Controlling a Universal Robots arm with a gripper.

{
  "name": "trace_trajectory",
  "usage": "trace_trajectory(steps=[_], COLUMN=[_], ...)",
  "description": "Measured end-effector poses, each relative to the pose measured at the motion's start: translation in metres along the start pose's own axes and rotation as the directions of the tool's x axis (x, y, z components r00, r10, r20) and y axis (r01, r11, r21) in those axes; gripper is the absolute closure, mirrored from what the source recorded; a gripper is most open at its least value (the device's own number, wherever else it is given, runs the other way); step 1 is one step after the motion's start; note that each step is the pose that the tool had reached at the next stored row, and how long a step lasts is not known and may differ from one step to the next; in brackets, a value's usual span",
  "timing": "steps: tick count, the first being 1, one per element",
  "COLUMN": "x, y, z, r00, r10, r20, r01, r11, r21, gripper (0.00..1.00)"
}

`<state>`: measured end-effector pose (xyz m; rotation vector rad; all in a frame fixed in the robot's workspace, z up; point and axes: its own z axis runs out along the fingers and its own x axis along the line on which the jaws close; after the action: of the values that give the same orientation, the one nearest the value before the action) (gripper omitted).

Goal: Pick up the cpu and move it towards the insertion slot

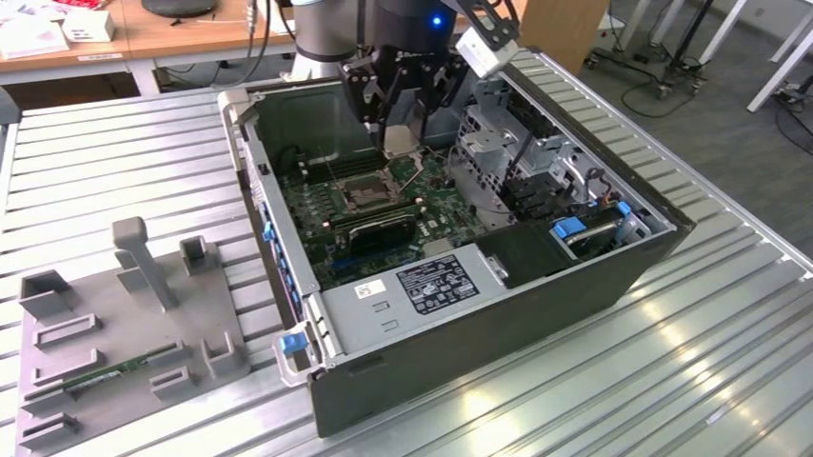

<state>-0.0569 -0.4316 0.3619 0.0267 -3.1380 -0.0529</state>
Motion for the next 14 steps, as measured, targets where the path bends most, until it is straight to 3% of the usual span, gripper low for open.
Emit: trace_trajectory(steps=[14], x=[0.0015], y=[0.0109], z=[0.0046], r00=[1.0], r10=[0.005], r20=[0.0002], r01=[-0.005], r11=[1.0], r21=[0.0], gripper=[0.46])
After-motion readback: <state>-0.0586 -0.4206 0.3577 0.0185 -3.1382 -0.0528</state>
